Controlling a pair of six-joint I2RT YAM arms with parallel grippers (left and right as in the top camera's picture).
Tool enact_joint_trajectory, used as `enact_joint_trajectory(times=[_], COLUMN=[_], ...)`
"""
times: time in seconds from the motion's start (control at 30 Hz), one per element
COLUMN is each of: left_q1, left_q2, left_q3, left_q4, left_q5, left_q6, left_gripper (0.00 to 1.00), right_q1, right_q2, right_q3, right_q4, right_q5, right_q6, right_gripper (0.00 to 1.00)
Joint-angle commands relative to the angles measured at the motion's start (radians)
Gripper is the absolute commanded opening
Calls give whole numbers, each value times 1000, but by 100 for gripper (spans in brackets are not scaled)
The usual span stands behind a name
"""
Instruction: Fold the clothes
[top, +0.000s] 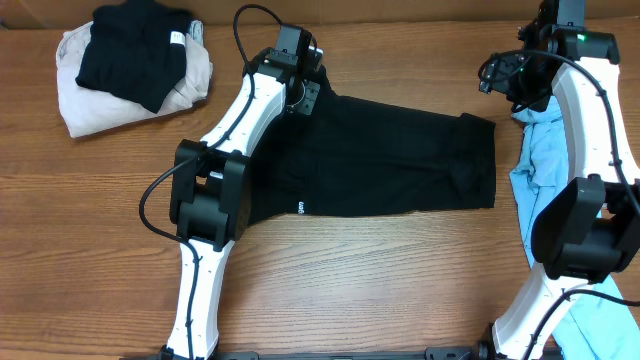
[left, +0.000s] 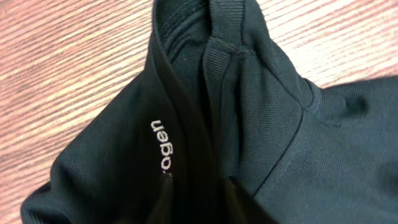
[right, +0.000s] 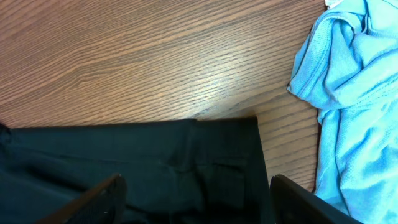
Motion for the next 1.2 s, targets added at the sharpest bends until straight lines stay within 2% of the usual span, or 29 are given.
enact_joint_trajectory(times=[0.0, 0.2, 0.43, 0.57, 0.83, 1.17], left_q1=[-1, 10, 28, 28, 33, 43], left_q2=[19, -22, -37, -38, -38, -38], left_q3=[21, 118, 379, 444, 451, 451], left_q4=[-12, -123, -307, -369, -446, -479], left_q5=[-14, -90, -88, -88, -89, -89], left_q6=[0, -48, -105, -113, -119, -143], left_gripper=[4, 4, 4, 4, 4, 4], right_q1=[-8, -5, 1, 5, 5, 7], right_q2=[8, 24, 77, 132, 235, 287], right_q3=[-4, -6, -7, -7, -7, -8], right_q4=[7, 16, 44, 60, 73, 77], right_q5=[10, 5, 1, -6, -10, -20], right_q6=[-4, -5, -28, -64, -83, -83], right_gripper=[77, 76, 76, 76, 76, 61])
